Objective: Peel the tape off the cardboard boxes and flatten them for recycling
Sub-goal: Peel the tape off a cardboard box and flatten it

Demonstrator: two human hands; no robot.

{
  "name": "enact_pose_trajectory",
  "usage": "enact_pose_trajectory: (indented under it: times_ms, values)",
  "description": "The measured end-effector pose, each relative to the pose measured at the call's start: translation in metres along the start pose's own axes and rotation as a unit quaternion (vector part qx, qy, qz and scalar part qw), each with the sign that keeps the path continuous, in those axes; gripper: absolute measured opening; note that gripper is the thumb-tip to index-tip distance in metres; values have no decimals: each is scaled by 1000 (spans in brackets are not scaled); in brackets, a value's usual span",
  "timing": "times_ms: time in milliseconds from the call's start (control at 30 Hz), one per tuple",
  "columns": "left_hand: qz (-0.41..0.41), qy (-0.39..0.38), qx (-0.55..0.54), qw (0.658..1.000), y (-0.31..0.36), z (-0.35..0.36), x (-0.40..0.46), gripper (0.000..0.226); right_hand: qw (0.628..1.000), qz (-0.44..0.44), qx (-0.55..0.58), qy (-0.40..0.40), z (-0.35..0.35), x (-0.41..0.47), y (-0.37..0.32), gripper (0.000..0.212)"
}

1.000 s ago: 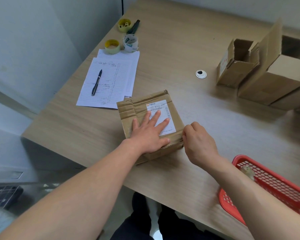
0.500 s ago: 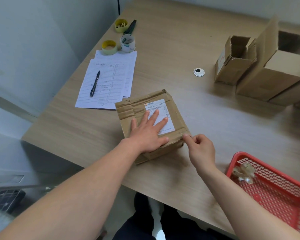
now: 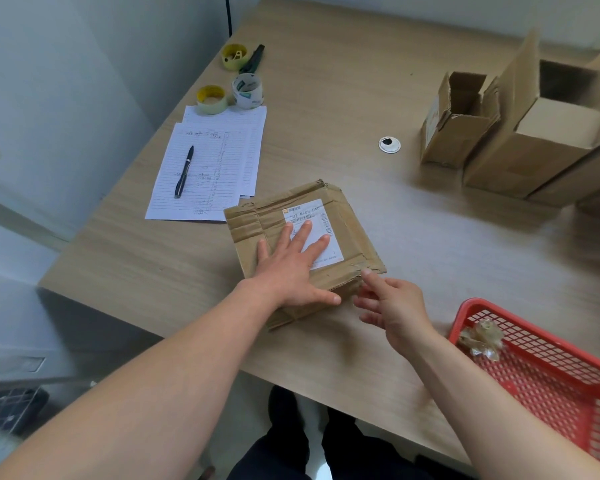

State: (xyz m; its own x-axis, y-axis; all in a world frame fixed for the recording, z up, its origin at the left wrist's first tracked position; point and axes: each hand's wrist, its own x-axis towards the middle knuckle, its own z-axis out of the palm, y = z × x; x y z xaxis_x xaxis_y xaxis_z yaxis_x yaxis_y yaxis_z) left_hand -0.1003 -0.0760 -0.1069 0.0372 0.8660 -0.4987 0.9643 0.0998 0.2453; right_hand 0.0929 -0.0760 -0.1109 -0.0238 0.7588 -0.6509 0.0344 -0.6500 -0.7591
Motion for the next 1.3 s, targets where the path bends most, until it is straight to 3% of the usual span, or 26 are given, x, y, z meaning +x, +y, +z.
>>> enact_pose_trajectory:
  times_ms: [100,233,333,400,533,600,667,800,900,1000,1067,1167,1233,1300]
  values:
    - [-4,21,1,1000,0,1,0,113,999,-23,-14,-24,-6,3,2,14]
    - [-4,33,-12,999,4,4,0,106,986,-71,-145,-51,-30,17,-10,18]
    - [-6,35,-11,999,3,4,-1,105,945,-114,-304,-28,-48,31,-23,22]
    - [-7,34,-12,999,4,3,-1,105,941,-108,-321,9,-51,38,-21,25]
    - [-15,43,-14,999,9,4,-5,105,994,16,-82,67,-28,30,-6,20]
    - [-16,57,-12,998,12,7,-8,106,991,101,44,80,-15,23,0,16]
    - [-13,72,-2,997,16,12,-14,107,974,132,161,91,-4,18,-3,12]
    - [-20,124,29,992,19,10,-32,107,953,74,270,118,9,17,-32,19]
    - [2,234,33,972,10,-9,-43,80,947,23,297,120,15,15,-66,23]
    - [75,439,27,895,-1,-33,-47,54,937,-19,334,100,25,15,-93,28]
    - [87,491,41,866,-5,-52,-52,66,925,-57,372,51,35,15,-108,35]
    - [98,398,79,909,-10,-70,-63,101,930,-86,357,-25,51,11,-120,33]
    - [76,276,91,954,-13,-68,-68,105,951,-89,292,-50,58,11,-118,26]
    - [43,211,100,971,-14,-60,-70,105,966,-90,236,-53,59,12,-110,23]
